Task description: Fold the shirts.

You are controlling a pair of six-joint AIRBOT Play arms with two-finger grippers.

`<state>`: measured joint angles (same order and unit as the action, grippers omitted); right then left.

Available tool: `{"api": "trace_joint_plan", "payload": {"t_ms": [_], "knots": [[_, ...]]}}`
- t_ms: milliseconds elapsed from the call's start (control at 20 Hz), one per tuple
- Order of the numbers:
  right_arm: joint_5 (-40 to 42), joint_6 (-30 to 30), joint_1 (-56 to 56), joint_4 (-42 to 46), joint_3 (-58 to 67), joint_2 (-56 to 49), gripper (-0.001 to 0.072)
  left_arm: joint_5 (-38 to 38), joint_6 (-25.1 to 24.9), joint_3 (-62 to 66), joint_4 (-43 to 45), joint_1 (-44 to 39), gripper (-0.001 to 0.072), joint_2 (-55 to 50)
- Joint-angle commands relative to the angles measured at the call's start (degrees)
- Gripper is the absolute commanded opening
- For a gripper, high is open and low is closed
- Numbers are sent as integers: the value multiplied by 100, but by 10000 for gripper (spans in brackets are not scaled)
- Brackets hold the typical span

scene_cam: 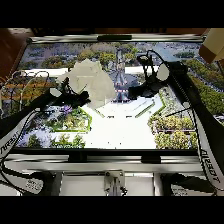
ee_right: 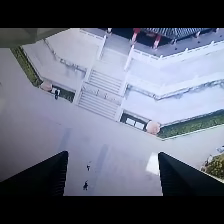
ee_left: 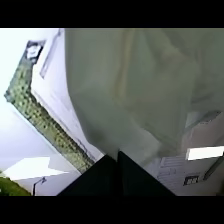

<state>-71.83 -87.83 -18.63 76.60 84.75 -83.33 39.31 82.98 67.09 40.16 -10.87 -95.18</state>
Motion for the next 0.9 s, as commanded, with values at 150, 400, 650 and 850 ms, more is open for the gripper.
{"api": "trace_joint_plan", "payload": {"t_ms": [150, 400, 650, 850], "knots": [[-133, -122, -4, 1394, 140, 1078, 678, 861, -1379, 837, -166, -269, 26, 1333], [13, -1403, -4, 2992, 398, 2743, 644, 730, -1126, 866, -251, -1961, 27, 2511], [-186, -1923, -7, 2983, 398, 3836, 643, -2096, 70, 584, -256, -4295, 27, 1982], [-625, -1950, -7, 2981, 393, 4026, 644, -2922, 835, 595, -254, -4962, 47, 1296]]}}
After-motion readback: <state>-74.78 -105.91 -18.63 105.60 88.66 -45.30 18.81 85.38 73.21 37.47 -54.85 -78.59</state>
